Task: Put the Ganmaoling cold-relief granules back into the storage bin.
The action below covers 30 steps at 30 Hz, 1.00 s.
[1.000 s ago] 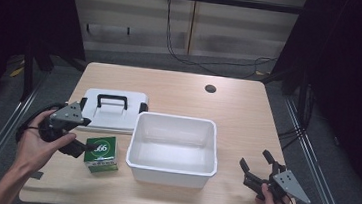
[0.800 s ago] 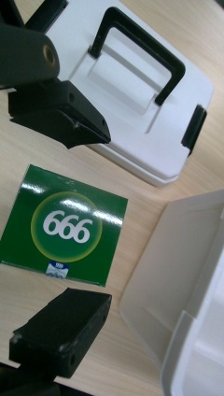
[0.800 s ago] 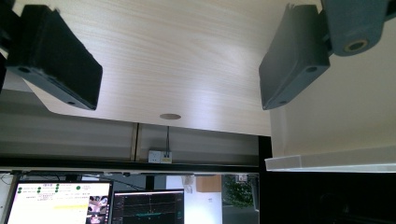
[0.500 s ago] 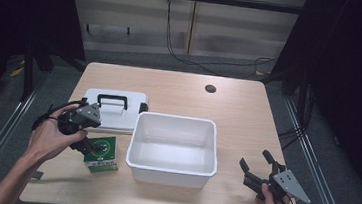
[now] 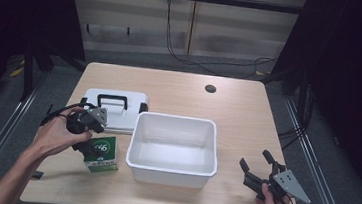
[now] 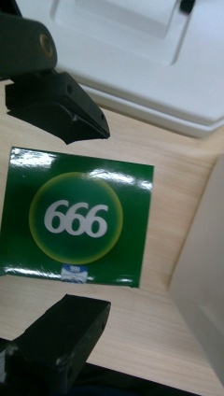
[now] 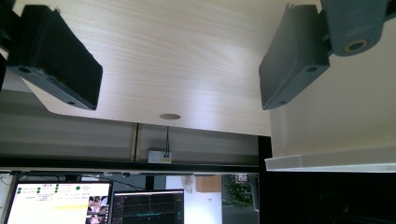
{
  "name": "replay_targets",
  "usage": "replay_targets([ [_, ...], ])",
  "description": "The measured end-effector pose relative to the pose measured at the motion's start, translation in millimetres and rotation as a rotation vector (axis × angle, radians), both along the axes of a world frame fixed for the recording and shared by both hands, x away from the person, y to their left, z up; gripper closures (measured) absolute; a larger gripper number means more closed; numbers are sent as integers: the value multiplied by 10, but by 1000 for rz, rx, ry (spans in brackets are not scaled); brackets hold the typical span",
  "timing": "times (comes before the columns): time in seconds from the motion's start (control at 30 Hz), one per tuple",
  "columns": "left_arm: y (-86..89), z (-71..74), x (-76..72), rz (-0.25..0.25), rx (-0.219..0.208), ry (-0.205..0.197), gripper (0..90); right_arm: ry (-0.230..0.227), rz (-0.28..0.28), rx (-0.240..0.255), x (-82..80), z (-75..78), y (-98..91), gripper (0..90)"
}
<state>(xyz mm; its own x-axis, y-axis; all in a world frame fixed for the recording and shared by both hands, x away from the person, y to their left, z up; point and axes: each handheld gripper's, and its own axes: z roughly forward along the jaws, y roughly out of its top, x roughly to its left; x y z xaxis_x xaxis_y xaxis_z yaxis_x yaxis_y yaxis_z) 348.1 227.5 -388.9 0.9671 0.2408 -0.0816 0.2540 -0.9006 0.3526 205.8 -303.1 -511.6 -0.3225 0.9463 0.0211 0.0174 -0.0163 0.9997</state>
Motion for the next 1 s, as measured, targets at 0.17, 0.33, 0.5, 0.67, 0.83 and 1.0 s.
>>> replay_targets([
  [0.17,-36,-71,36,-22,35,18,72,0,1,0,1,0,-1,128],
  [0.33,-45,-129,56,-7,44,21,70,-2,1,0,0,0,-1,129],
  [0.5,-80,-181,65,-20,57,56,70,-1,1,1,0,0,-1,129],
  [0.67,-125,-221,58,-48,66,81,66,-1,1,1,0,0,-1,129],
  [0.83,-152,-271,70,-63,127,101,67,0,2,2,-1,0,0,129],
  [1.0,-171,-302,90,-68,169,108,108,-1,2,0,-1,0,0,129],
])
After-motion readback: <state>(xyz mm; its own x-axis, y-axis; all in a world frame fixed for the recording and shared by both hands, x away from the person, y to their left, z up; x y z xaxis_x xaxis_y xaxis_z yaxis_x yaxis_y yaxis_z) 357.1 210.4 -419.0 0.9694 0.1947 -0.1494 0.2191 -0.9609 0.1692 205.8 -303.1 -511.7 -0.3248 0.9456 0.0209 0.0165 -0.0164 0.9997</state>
